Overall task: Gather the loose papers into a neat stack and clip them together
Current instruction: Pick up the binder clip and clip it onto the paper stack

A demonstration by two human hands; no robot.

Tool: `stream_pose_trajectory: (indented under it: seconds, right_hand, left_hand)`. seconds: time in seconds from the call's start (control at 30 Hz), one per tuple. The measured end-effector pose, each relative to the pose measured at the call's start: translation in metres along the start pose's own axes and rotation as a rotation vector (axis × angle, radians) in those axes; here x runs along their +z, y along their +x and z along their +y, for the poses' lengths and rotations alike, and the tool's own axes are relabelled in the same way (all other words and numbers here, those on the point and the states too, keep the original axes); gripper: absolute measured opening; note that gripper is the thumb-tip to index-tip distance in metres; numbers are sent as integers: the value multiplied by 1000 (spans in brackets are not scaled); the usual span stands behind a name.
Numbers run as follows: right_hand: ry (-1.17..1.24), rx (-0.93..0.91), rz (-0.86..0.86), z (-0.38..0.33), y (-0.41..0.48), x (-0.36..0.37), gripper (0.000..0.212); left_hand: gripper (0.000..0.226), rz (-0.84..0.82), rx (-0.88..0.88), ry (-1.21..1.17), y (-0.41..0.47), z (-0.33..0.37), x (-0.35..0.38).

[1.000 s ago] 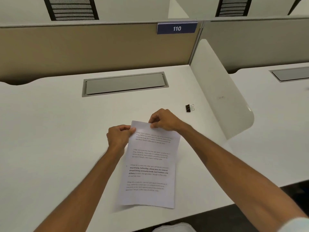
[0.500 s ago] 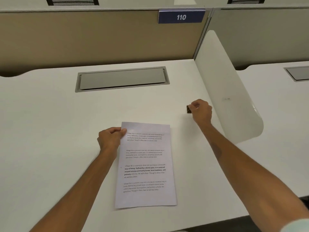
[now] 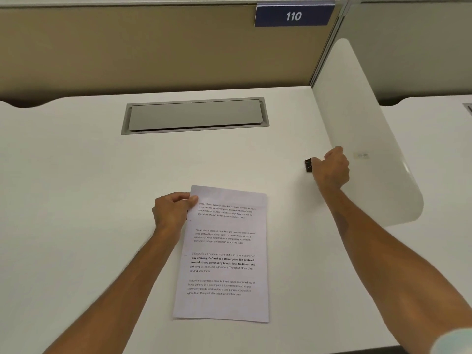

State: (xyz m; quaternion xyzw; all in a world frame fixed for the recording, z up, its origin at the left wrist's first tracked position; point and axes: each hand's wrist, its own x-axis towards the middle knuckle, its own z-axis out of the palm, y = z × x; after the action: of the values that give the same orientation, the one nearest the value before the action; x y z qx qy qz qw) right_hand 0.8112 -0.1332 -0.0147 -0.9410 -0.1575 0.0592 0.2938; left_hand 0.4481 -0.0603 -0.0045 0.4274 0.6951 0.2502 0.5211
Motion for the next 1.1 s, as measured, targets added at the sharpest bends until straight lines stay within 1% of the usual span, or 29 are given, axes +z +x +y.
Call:
stream_pose_trajectory:
  seconds: [0.07,0.1,0.17,0.27,0.5,0.7,0.77,0.83,0.97,1.1]
  right_hand:
    - [-13,22,-60,2,4,0,35]
    - [-18,38,-95,3,6,0,32]
    - [4,67,-135,4,8,0,20]
    - [62,86,-145,5,8,-3,8]
    - [165,93,-245,1,1,-8,6]
    - [461,-19,-462,-7,-23,-9,14]
    - [507,-62,-541,-15,-35,-8,30]
    - [501,-103,-623,-23,-48,-6,38]
    - [485,-173,-719,-39,-71,-2,39]
    - [389,-283,-793,-56,-90,0,37]
  left_hand:
    - [12,-5,11,6,0,0,1]
    - [11,-6,12,8,0,0,1]
    - [11,-6,9,8,1,0,0]
    - [11,-12,2,6,2,-1,0]
    - [13,-18,-4,28,2,-1,-1]
    - [11,-21,6,36,-1,0,-1]
    - [10,-16,17,56,-3,0,-2]
    - [11,-14,28,65,-4,1,-2]
    - [15,-19,36,58,-7,3,-3]
    - [15,-15,47,74,-8,3,-2]
